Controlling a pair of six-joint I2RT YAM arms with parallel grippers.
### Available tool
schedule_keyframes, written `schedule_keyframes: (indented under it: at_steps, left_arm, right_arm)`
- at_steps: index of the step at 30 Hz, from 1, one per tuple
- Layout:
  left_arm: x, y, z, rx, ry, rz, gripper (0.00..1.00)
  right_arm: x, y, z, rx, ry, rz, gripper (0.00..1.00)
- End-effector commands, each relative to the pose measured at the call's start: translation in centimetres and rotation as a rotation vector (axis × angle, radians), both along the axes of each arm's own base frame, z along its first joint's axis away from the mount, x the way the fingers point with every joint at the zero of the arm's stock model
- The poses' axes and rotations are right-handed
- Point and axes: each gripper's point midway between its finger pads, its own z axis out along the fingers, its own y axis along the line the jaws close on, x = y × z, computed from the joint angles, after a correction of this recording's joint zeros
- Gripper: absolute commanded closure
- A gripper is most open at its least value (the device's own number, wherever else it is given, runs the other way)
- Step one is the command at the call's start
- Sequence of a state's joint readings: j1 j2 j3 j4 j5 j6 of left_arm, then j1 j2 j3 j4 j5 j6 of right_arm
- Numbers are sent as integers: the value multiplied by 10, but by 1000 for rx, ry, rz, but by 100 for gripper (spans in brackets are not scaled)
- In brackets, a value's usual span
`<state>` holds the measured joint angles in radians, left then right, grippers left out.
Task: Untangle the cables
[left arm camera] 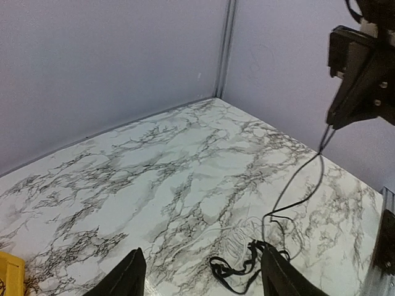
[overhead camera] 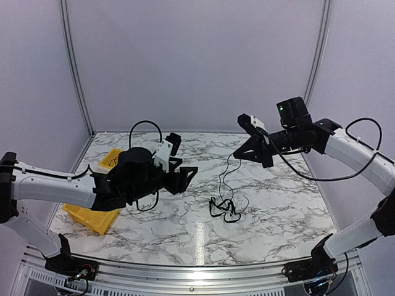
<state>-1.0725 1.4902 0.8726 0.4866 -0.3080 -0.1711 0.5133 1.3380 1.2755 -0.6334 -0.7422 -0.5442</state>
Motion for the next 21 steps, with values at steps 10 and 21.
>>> schedule_keyframes:
  at_steps: [10, 21]
  left_arm:
    - [-68, -36, 8, 18, 34, -445, 41]
    - [-34, -72, -8, 69, 14, -378, 48]
  right_arm:
    - [-12, 37, -18, 31, 1, 110, 100]
    - [-24, 39, -12, 56, 19, 155, 100]
